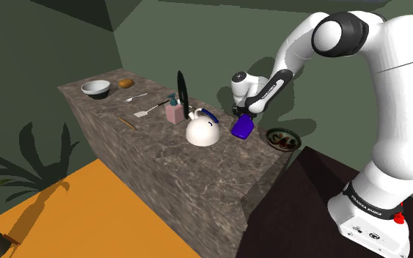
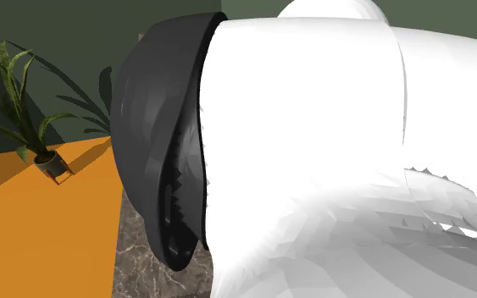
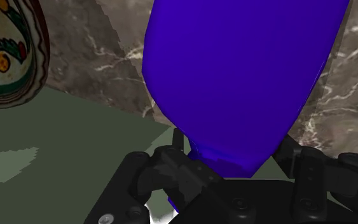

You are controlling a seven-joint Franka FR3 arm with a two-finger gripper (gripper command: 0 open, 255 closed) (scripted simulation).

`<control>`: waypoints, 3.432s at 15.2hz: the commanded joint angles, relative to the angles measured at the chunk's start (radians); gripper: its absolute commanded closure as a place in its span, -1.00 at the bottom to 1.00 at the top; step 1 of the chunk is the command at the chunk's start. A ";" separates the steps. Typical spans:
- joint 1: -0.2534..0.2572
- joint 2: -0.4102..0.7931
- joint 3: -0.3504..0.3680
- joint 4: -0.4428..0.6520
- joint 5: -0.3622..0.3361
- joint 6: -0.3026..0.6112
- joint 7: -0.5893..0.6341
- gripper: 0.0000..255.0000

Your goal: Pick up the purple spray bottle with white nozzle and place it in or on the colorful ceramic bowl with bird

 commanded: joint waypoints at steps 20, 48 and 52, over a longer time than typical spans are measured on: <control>-0.029 -0.134 0.044 -0.046 0.071 -0.075 -0.088 1.00; -0.197 -0.714 -0.048 -0.761 -0.088 0.145 -0.109 1.00; -0.207 -0.675 -0.055 -0.762 -0.165 0.173 -0.041 1.00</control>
